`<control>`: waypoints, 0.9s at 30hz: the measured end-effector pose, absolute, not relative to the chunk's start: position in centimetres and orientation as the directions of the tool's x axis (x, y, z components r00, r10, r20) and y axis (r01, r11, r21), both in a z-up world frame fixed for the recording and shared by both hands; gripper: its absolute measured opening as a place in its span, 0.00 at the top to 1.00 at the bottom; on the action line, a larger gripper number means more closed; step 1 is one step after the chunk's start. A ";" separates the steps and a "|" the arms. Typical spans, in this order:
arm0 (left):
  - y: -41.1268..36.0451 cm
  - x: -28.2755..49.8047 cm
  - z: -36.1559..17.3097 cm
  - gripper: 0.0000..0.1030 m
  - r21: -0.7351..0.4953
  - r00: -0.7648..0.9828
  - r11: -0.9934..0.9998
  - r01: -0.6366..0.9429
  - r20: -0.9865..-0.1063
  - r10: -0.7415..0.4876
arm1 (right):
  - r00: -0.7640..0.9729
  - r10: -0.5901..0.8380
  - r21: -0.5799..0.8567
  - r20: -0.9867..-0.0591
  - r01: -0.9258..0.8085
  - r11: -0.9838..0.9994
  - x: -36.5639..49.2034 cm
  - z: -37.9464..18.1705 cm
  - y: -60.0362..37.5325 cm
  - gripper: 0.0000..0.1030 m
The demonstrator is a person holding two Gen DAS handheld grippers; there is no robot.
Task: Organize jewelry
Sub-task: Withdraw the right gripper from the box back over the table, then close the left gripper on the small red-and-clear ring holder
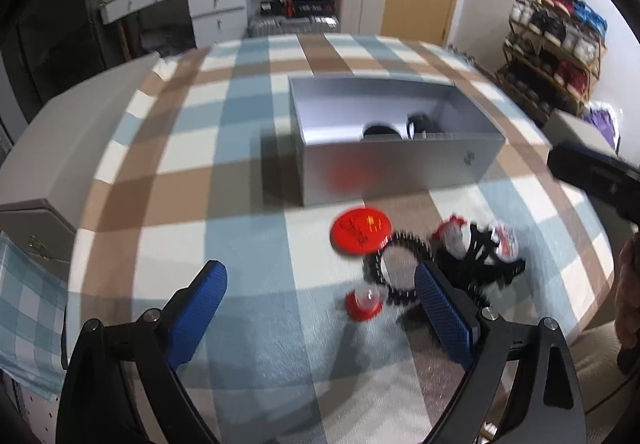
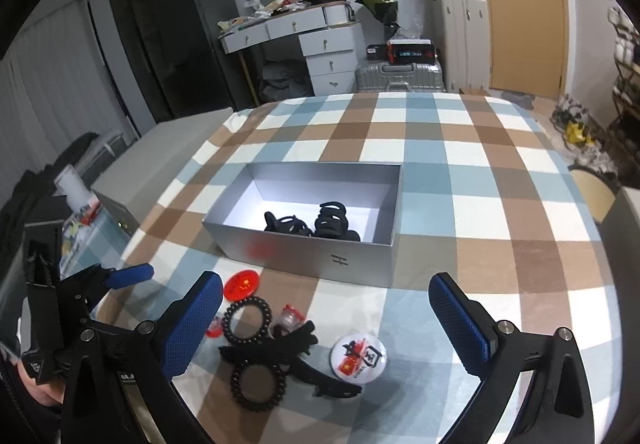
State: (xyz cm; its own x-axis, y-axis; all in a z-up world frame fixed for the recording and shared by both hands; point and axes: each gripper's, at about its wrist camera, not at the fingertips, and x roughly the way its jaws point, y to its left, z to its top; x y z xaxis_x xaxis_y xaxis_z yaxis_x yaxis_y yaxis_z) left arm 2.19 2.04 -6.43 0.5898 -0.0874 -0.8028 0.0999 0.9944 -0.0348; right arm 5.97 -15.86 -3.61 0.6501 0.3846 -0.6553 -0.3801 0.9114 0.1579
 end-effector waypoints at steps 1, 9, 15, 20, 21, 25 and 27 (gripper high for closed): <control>1.9 2.2 -6.8 0.10 -0.024 0.578 0.994 0.105 -0.812 -0.081 | 0.654 0.377 0.148 -0.656 -0.378 0.914 5.9 -3.6 -15.8 0.00; 1.8 1.7 -7.9 0.11 -0.057 0.538 0.989 0.139 -0.834 -0.124 | 0.664 0.380 0.159 -0.644 -0.370 0.915 5.8 -3.1 -16.3 0.00; 1.3 1.8 -8.1 0.35 -0.086 0.519 0.982 0.170 -0.839 -0.163 | 0.670 0.384 0.153 -0.635 -0.378 0.913 5.5 -2.8 -16.3 0.00; 1.3 2.0 -8.2 0.60 -0.134 0.496 0.973 0.186 -0.842 -0.211 | 0.672 0.395 0.155 -0.627 -0.390 0.908 5.3 -2.7 -16.1 0.00; 1.3 2.0 -8.1 0.62 -0.138 0.498 0.972 0.192 -0.839 -0.217 | 0.672 0.395 0.154 -0.626 -0.391 0.908 5.3 -2.7 -16.1 0.00; 0.9 2.0 -8.3 0.84 -0.141 0.486 0.969 0.202 -0.845 -0.224 | 0.669 0.402 0.161 -0.626 -0.394 0.905 5.2 -2.6 -16.2 0.00; 0.8 2.0 -8.2 0.86 -0.144 0.486 0.968 0.206 -0.844 -0.229 | 0.667 0.410 0.169 -0.622 -0.398 0.902 5.2 -2.5 -16.2 0.00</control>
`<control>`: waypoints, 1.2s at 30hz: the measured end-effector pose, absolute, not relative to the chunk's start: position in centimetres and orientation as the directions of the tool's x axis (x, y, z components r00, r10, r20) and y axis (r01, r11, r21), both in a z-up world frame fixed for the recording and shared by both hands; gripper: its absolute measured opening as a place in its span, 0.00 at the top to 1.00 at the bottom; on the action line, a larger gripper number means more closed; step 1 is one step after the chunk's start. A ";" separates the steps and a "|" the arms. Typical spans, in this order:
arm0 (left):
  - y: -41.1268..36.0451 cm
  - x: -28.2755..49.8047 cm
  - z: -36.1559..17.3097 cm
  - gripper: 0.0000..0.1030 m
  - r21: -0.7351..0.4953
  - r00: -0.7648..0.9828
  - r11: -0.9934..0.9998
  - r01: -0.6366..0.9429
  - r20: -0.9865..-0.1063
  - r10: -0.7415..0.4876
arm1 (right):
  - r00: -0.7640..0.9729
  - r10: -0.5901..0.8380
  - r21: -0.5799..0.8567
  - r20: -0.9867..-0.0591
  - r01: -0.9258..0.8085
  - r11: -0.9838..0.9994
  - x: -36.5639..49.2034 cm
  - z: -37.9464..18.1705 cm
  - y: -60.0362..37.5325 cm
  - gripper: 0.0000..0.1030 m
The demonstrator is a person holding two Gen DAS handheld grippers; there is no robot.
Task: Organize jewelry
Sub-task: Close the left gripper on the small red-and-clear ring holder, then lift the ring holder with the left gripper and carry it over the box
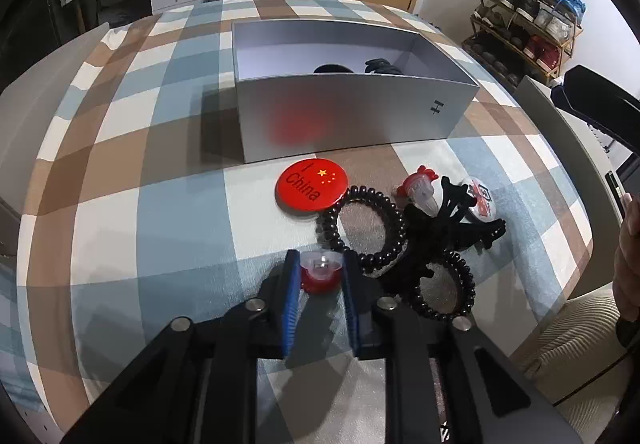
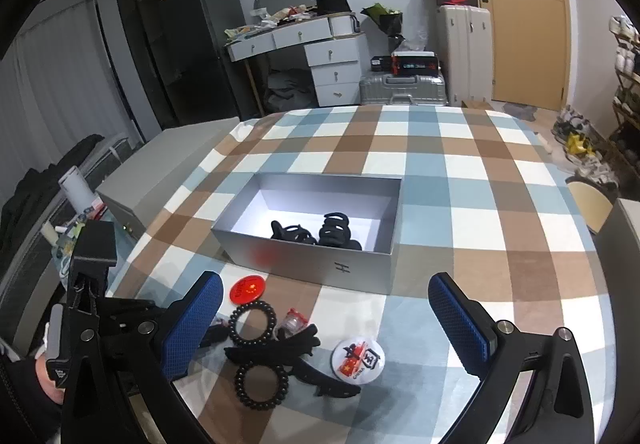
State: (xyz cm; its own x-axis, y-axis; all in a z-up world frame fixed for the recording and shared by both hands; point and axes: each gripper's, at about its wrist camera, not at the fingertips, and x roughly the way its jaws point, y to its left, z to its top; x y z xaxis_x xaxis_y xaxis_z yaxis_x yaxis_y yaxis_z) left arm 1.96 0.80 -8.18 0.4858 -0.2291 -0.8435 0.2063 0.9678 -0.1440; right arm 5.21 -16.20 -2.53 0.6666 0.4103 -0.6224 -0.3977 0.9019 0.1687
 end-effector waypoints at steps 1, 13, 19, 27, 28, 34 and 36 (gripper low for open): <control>0.8 2.1 -8.2 0.86 -0.144 0.483 0.967 0.208 -0.845 -0.230 | 0.664 0.417 0.176 -0.620 -0.401 0.899 5.2 -2.5 -16.2 0.00; 0.6 1.5 -6.8 0.86 -0.150 0.505 0.960 0.235 -0.826 -0.253 | 0.616 0.418 0.181 -0.668 -0.410 0.894 5.8 -3.8 -15.6 0.00; 1.8 1.4 -5.5 0.86 -0.185 0.537 0.960 0.212 -0.798 -0.272 | 0.554 0.416 0.182 -0.721 -0.428 0.886 6.7 -5.4 -14.8 0.03; 3.5 1.0 -3.1 0.86 -0.231 0.611 0.955 0.187 -0.734 -0.297 | 0.462 0.376 0.145 -0.804 -0.460 0.876 8.1 -8.3 -12.9 0.24; 3.6 1.0 -2.9 0.86 -0.238 0.616 0.952 0.191 -0.726 -0.305 | 0.459 0.368 0.133 -0.808 -0.466 0.875 8.1 -8.5 -12.6 0.25; 3.6 1.0 -2.4 0.86 -0.267 0.611 0.938 0.220 -0.712 -0.346 | 0.447 0.352 0.094 -0.823 -0.503 0.859 8.2 -9.1 -11.2 0.39; 3.6 1.0 -2.3 0.86 -0.278 0.605 0.934 0.225 -0.711 -0.357 | 0.432 0.351 0.094 -0.831 -0.512 0.854 8.3 -9.5 -10.9 0.46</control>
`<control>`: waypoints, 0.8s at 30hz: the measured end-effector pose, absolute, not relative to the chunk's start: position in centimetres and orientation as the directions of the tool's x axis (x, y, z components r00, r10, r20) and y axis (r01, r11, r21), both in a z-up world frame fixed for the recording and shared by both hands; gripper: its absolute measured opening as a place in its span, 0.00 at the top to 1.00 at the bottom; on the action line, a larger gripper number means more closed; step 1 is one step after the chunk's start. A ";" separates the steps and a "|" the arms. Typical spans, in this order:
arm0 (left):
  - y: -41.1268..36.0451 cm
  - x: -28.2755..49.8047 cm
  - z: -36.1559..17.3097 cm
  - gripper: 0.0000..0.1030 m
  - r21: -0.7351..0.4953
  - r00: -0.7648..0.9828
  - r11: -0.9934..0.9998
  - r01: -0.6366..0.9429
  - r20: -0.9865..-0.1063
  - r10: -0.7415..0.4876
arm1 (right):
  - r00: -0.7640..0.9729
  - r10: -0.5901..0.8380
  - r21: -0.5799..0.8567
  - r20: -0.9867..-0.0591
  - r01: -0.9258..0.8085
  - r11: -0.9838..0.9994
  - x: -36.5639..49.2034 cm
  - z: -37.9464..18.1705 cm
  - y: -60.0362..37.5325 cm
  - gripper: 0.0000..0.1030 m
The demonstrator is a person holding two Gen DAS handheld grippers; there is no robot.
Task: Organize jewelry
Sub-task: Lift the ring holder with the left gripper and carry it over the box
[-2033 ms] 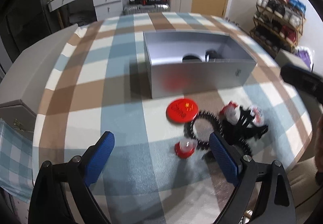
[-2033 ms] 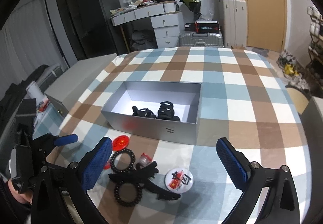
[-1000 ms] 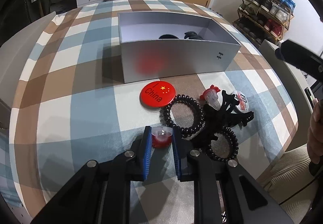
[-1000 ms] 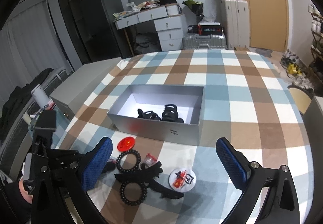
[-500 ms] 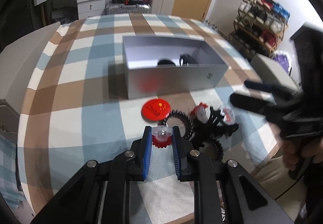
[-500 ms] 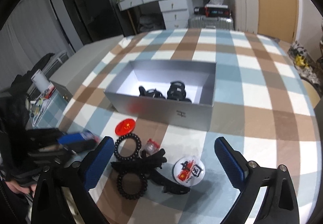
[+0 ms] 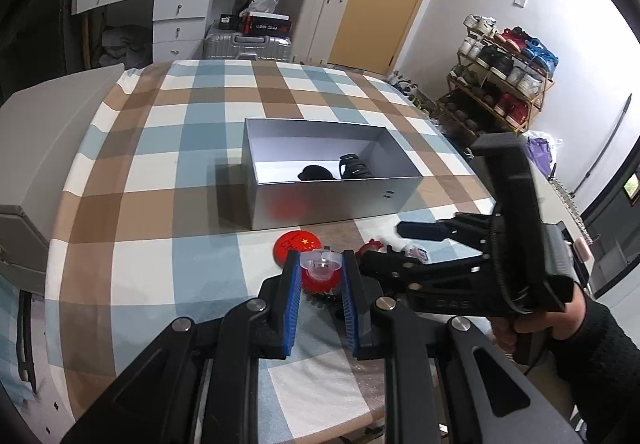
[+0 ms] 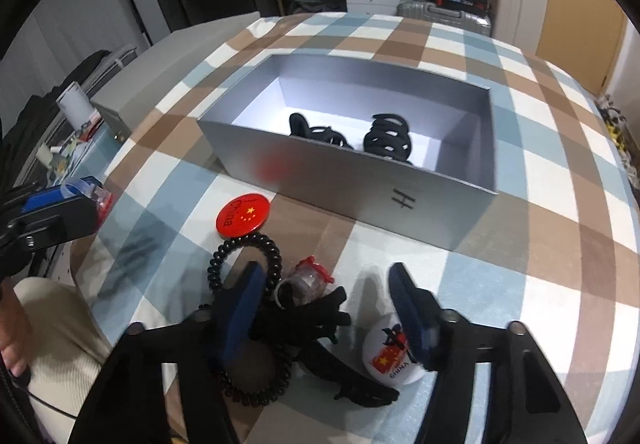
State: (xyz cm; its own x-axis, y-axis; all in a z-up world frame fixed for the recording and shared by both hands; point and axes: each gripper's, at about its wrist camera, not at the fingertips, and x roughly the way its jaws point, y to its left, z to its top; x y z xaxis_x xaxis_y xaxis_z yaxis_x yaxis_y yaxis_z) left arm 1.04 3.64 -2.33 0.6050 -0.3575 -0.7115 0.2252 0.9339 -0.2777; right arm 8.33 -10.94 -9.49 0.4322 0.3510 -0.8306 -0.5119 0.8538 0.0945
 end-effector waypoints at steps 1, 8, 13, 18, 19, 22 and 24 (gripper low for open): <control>3.6 1.0 -2.3 0.86 -0.280 0.603 0.933 0.227 -0.712 -0.360 | 0.428 0.347 0.090 -0.834 -0.516 0.852 8.4 -9.6 -10.8 0.48; 3.2 1.1 -2.2 0.86 -0.292 0.589 0.924 0.247 -0.712 -0.383 | 0.419 0.340 0.074 -0.842 -0.535 0.842 8.5 -10.1 -10.1 0.65; 3.0 1.1 -2.3 0.86 -0.288 0.582 0.923 0.254 -0.717 -0.384 | 0.415 0.339 0.076 -0.844 -0.534 0.842 8.6 -10.2 -9.9 0.74; 3.2 1.1 -2.5 0.86 -0.288 0.582 0.928 0.238 -0.722 -0.373 | 0.430 0.344 0.077 -0.835 -0.527 0.847 8.5 -9.8 -10.1 0.75; 3.2 1.1 -2.5 0.86 -0.287 0.583 0.929 0.234 -0.723 -0.370 | 0.437 0.354 0.084 -0.827 -0.527 0.846 8.4 -9.5 -10.2 0.75; 3.4 1.3 -2.7 0.86 -0.282 0.584 0.935 0.216 -0.729 -0.356 | 0.467 0.394 0.112 -0.792 -0.523 0.845 8.2 -8.3 -10.8 0.75; 3.5 1.3 -2.9 0.86 -0.279 0.585 0.938 0.205 -0.734 -0.346 | 0.488 0.416 0.131 -0.767 -0.516 0.846 8.0 -7.6 -11.1 0.75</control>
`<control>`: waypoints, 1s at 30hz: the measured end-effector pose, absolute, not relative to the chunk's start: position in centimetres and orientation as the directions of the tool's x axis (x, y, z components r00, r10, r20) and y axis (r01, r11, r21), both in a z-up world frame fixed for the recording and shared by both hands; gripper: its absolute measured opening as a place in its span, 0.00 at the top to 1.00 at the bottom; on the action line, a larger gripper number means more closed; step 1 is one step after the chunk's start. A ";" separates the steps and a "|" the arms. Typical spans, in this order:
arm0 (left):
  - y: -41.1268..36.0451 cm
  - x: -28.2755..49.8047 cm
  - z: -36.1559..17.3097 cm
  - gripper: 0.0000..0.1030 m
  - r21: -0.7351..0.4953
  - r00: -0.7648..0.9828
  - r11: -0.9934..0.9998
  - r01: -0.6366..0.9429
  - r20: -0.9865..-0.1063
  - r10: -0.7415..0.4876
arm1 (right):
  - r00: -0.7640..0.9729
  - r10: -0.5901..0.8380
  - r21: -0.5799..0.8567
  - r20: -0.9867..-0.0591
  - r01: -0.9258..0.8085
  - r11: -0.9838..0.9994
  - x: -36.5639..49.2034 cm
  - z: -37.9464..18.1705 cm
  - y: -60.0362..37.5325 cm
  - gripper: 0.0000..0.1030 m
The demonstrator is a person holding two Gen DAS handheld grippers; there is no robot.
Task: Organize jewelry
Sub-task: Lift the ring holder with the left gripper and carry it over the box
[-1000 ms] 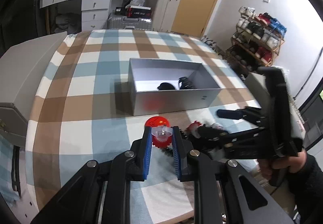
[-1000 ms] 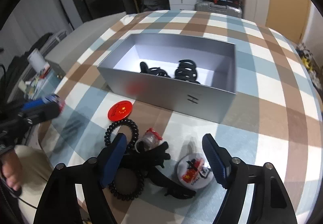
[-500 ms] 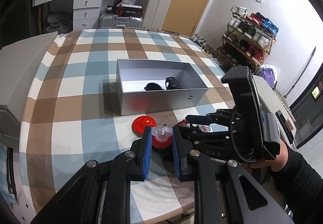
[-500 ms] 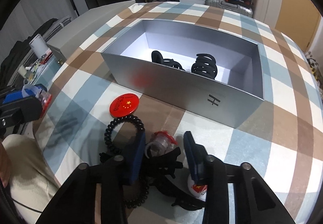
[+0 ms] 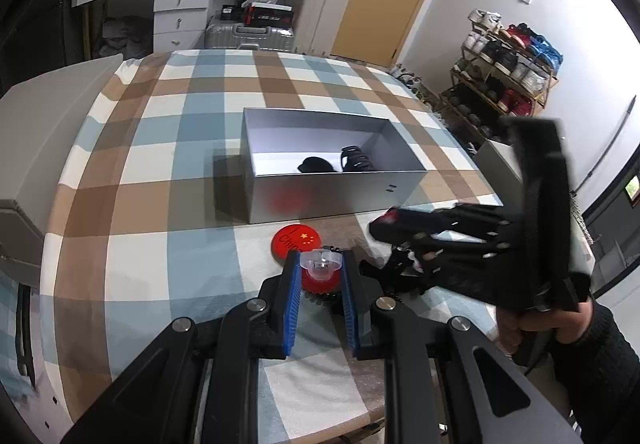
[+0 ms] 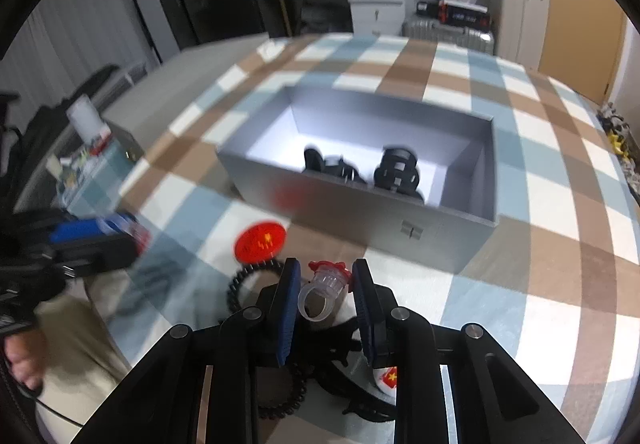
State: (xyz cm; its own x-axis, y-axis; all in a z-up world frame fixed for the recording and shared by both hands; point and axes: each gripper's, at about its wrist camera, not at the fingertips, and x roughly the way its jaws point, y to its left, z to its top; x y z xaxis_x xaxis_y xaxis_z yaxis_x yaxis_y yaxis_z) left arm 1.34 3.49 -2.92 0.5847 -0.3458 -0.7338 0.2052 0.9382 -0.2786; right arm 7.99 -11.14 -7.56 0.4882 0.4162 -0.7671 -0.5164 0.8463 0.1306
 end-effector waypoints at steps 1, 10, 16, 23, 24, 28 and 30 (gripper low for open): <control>3.5 1.4 -3.0 0.86 -0.276 0.585 0.941 0.198 -0.737 -0.339 | 0.497 0.428 0.143 -0.754 -0.513 0.847 7.9 -7.2 -11.4 0.75; 3.3 2.3 -2.6 0.86 -0.292 0.595 0.941 0.173 -0.730 -0.336 | 0.566 0.485 0.193 -0.666 -0.498 0.845 6.9 -4.3 -12.5 0.75; 2.3 3.9 -1.6 0.86 -0.269 0.625 0.945 0.186 -0.710 -0.324 | 0.602 0.517 0.233 -0.609 -0.487 0.842 6.7 -2.7 -13.8 0.75; 0.8 6.3 -0.3 0.86 -0.216 0.642 0.951 0.219 -0.702 -0.307 | 0.630 0.524 0.286 -0.573 -0.446 0.848 8.0 -1.0 -15.7 0.75; 0.6 6.7 -0.2 0.86 -0.214 0.640 0.951 0.224 -0.703 -0.309 | 0.644 0.518 0.280 -0.563 -0.441 0.853 8.2 -0.5 -15.9 0.75; -0.2 8.6 0.2 0.86 -0.168 0.646 0.955 0.245 -0.706 -0.290 | 0.663 0.497 0.243 -0.560 -0.442 0.863 9.5 0.8 -15.9 0.75; -0.3 9.7 0.2 0.86 -0.198 0.630 0.941 0.274 -0.703 -0.331 | 0.672 0.483 0.220 -0.562 -0.441 0.870 10.2 1.1 -15.6 0.75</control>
